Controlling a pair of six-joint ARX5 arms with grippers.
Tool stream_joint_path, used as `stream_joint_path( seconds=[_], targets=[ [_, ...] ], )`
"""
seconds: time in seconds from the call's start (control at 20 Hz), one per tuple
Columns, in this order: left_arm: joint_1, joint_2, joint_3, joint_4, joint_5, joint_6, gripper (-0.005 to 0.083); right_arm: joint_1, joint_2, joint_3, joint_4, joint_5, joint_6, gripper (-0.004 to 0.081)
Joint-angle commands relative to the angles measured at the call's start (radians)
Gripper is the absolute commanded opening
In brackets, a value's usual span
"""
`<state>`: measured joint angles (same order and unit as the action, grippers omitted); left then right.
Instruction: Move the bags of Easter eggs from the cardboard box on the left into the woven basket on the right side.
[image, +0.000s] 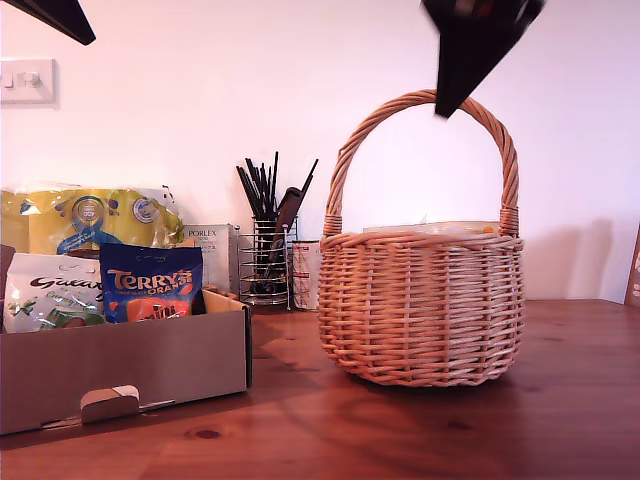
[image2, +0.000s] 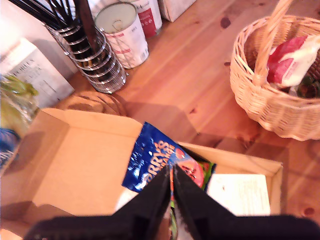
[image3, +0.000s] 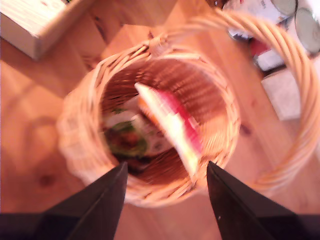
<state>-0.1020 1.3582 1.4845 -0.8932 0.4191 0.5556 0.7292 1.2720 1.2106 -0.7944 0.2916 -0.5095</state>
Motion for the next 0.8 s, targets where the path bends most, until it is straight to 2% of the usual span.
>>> stream_joint_path(
  seconds=[0.0, 0.05, 0.1, 0.15, 0.25, 0.4, 0.5, 0.6, 0.65, 0.75],
  targets=[
    [0.007, 0.051, -0.048, 0.003, 0.013, 0.05, -0.0024, 0.006, -0.023, 0.002, -0.042, -0.027, 0.072, 0.0205],
    [0.01, 0.059, -0.057, 0.006, 0.031, 0.07, -0.0023, 0.006, -0.035, 0.002, -0.079, -0.066, 0.105, 0.0041],
    [0.014, 0.063, -0.072, 0.028, 0.053, 0.082, -0.0022, 0.005, -0.043, 0.001, -0.113, -0.11, 0.137, -0.0002],
    [0.024, 0.063, -0.096, 0.066, 0.072, 0.083, -0.0018, 0.0, -0.057, 0.0, -0.13, -0.154, 0.166, -0.0015],
    [0.055, 0.063, -0.134, 0.13, 0.082, 0.087, -0.0018, -0.012, -0.101, -0.008, -0.119, -0.188, 0.207, -0.0014],
    [0.064, 0.063, -0.204, 0.255, 0.096, 0.109, -0.0018, -0.012, -0.203, -0.056, -0.049, -0.214, 0.255, -0.0014],
    [0.072, 0.063, -0.252, 0.382, 0.099, 0.158, -0.0016, -0.013, -0.283, -0.117, -0.014, -0.217, 0.279, -0.0014],
    [0.077, 0.079, -0.258, 0.446, 0.123, 0.19, 0.0011, -0.012, -0.358, -0.182, -0.011, -0.219, 0.288, -0.0014],
    [0.083, 0.097, -0.258, 0.477, 0.125, 0.19, 0.0087, -0.012, -0.394, -0.213, -0.011, -0.228, 0.297, -0.0013],
    [0.084, 0.148, -0.258, 0.529, 0.126, 0.19, 0.0362, -0.012, -0.451, -0.256, -0.023, -0.238, 0.304, -0.0013]
  ],
)
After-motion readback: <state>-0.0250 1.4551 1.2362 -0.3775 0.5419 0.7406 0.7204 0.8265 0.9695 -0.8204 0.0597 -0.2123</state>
